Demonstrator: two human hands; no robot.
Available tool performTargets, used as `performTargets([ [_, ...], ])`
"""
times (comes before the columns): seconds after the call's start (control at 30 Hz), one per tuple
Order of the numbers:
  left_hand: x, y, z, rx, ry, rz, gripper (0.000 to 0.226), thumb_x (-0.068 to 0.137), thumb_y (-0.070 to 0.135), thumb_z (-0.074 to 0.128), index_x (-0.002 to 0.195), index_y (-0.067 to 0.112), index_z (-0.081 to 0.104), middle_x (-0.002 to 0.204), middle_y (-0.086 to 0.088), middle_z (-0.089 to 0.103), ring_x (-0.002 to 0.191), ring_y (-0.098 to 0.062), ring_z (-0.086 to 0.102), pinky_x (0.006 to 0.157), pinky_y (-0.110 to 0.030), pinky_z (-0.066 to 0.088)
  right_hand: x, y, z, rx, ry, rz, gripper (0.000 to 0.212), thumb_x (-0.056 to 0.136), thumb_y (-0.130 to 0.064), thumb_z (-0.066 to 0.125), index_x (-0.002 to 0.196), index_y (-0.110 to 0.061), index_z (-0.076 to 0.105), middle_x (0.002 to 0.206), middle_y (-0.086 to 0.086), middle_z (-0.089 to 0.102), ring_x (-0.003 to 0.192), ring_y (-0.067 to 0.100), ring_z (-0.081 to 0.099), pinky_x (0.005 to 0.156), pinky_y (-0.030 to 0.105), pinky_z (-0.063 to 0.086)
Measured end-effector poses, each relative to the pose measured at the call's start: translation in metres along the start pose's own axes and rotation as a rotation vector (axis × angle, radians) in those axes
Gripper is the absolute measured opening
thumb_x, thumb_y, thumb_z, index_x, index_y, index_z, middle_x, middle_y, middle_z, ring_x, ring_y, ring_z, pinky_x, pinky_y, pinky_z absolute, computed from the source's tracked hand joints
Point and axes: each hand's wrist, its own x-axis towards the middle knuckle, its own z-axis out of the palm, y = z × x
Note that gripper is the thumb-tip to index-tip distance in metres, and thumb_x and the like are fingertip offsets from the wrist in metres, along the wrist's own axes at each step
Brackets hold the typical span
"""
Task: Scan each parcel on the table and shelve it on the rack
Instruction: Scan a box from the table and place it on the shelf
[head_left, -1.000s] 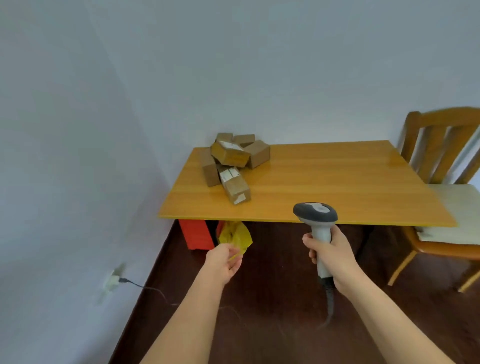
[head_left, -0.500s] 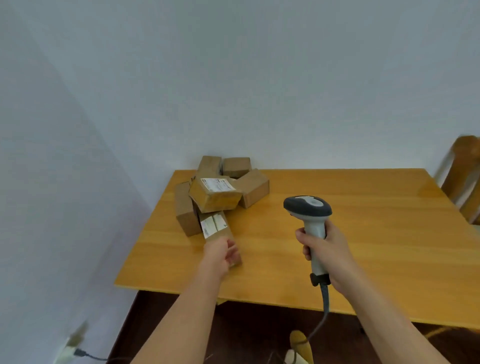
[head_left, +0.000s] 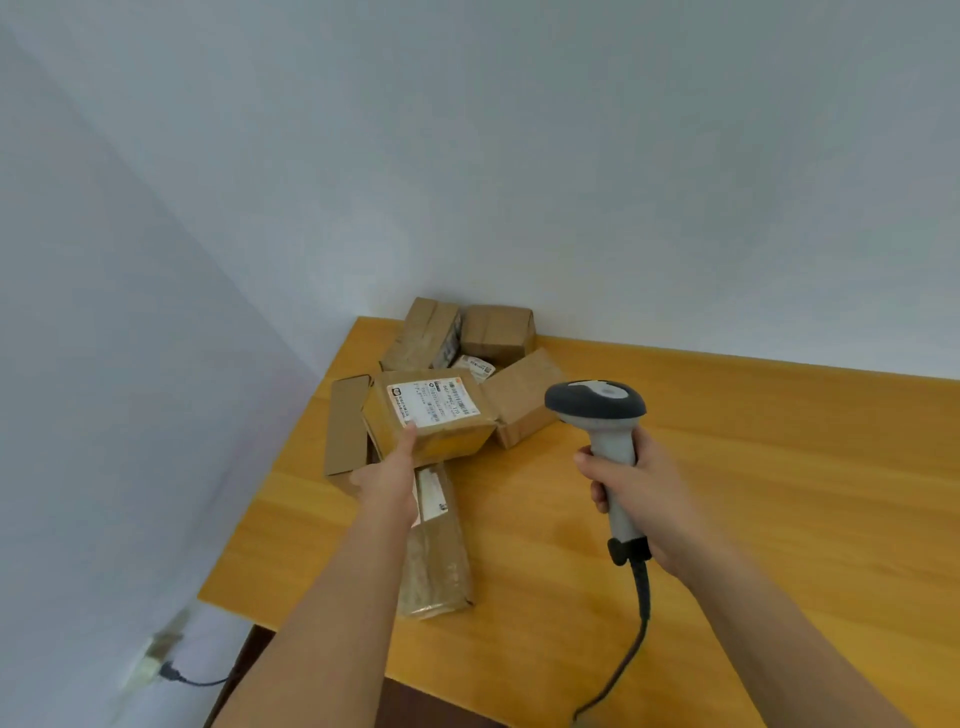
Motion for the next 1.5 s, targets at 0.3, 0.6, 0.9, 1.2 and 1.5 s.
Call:
performTargets([
  [0.3, 0.014, 0.002, 0.029, 0.018, -0.096, -0.043, 0.105, 0.053, 0.068, 0.075, 0.139, 0.016, 0.045, 0.13, -0.008, 0.056, 0.111, -0.029, 0.055, 0.096, -0.045, 0.049, 0.023, 0.005, -0.006, 0.046, 0.022, 0.038, 0.019, 0.092, -0.006, 0.065, 0.108, -0.012, 0.056, 0.083, 0.004, 0.061, 0.055, 0.011, 0.052, 0.054, 0.024, 0.048],
  [0.6, -0.067, 0.005, 0.02, -0.114, -0.537, -0.204, 0.043, 0.081, 0.031, 0.073, 0.116, 0.013, 0.054, 0.118, -0.017, 0.056, 0.11, -0.034, 0.057, 0.099, -0.046, 0.05, 0.039, -0.009, 0.014, 0.338, 0.379, -0.009, 0.037, 0.084, -0.02, 0.077, 0.108, -0.021, 0.049, 0.084, 0.003, 0.058, 0.06, 0.016, 0.052, 0.06, 0.031, 0.049],
  [0.9, -0.106, 0.02, 0.027, 0.197, -0.968, -0.042, 0.046, 0.08, 0.034, 0.074, 0.112, 0.004, 0.063, 0.113, -0.017, 0.069, 0.106, -0.028, 0.067, 0.101, -0.038, 0.048, 0.03, -0.035, 0.027, 0.405, 0.309, -0.066, 0.111, 0.041, -0.061, 0.085, 0.133, -0.02, 0.038, 0.106, 0.006, 0.062, 0.087, 0.021, 0.061, 0.078, 0.038, 0.055],
  [1.2, -0.125, 0.023, 0.03, 0.298, -1.085, 0.017, 0.063, 0.072, 0.043, 0.08, 0.125, 0.015, 0.062, 0.121, -0.01, 0.066, 0.112, -0.03, 0.061, 0.101, -0.044, 0.046, 0.019, -0.042, 0.006, 0.452, 0.258, -0.134, 0.076, 0.076, -0.026, 0.082, 0.136, -0.014, 0.038, 0.089, 0.005, 0.062, 0.053, 0.009, 0.055, 0.046, 0.022, 0.047],
  [1.5, -0.117, 0.052, 0.001, 0.261, -1.082, 0.151, 0.069, 0.068, 0.041, 0.078, 0.131, 0.023, 0.056, 0.123, 0.003, 0.067, 0.121, -0.019, 0.054, 0.117, -0.056, 0.013, 0.016, -0.041, -0.009, 0.353, 0.176, -0.166, 0.071, 0.075, -0.03, 0.083, 0.131, -0.017, 0.042, 0.105, 0.018, 0.069, 0.077, 0.033, 0.066, 0.06, 0.037, 0.057],
])
